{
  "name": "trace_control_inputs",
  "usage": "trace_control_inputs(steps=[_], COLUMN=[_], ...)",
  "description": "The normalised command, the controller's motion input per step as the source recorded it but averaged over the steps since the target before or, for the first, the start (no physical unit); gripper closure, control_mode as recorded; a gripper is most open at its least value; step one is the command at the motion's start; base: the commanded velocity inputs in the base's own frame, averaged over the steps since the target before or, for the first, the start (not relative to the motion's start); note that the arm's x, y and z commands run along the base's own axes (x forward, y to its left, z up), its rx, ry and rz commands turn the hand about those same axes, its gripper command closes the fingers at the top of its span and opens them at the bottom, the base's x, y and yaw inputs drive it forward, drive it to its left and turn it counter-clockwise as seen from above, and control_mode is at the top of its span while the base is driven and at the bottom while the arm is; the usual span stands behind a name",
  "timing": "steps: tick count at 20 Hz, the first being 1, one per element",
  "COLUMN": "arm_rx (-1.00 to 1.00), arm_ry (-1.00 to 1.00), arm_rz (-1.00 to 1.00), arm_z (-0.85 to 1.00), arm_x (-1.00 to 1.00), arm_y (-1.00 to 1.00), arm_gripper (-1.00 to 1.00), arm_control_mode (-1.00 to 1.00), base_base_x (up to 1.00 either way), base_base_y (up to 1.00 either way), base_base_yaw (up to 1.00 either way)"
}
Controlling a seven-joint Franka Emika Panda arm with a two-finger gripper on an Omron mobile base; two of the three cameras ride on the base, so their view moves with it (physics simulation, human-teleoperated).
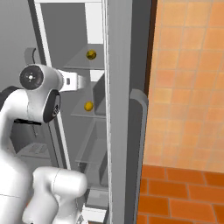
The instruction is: Place one lemon and one fish in each tupperware on the nearby counter, to pack two identical lunches.
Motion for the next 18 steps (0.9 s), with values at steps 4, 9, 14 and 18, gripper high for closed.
trace_control_inputs(steps=[4, 9, 14, 18], arm_rx=[-0.12, -0.01, 0.0, 0.01], arm_ry=[0.06, 0.0, 0.0, 0.0], arm_rz=[0.05, 0.04, 0.08, 0.14], arm_z=[0.84, 0.17, -0.12, -0.18], arm_x=[0.35, 0.38, 0.39, 0.87], arm_y=[0.07, -0.01, -0.07, -0.01], arm_gripper=[-1.0, -1.0, -1.0, -1.0], arm_control_mode=[-1.0, -1.0, -1.0, -1.0], base_base_x=[0.0, 0.0, 0.0, 0.0], base_base_y=[0.0, 0.0, 0.0, 0.0], base_base_yaw=[0.0, 0.0, 0.0, 0.0])
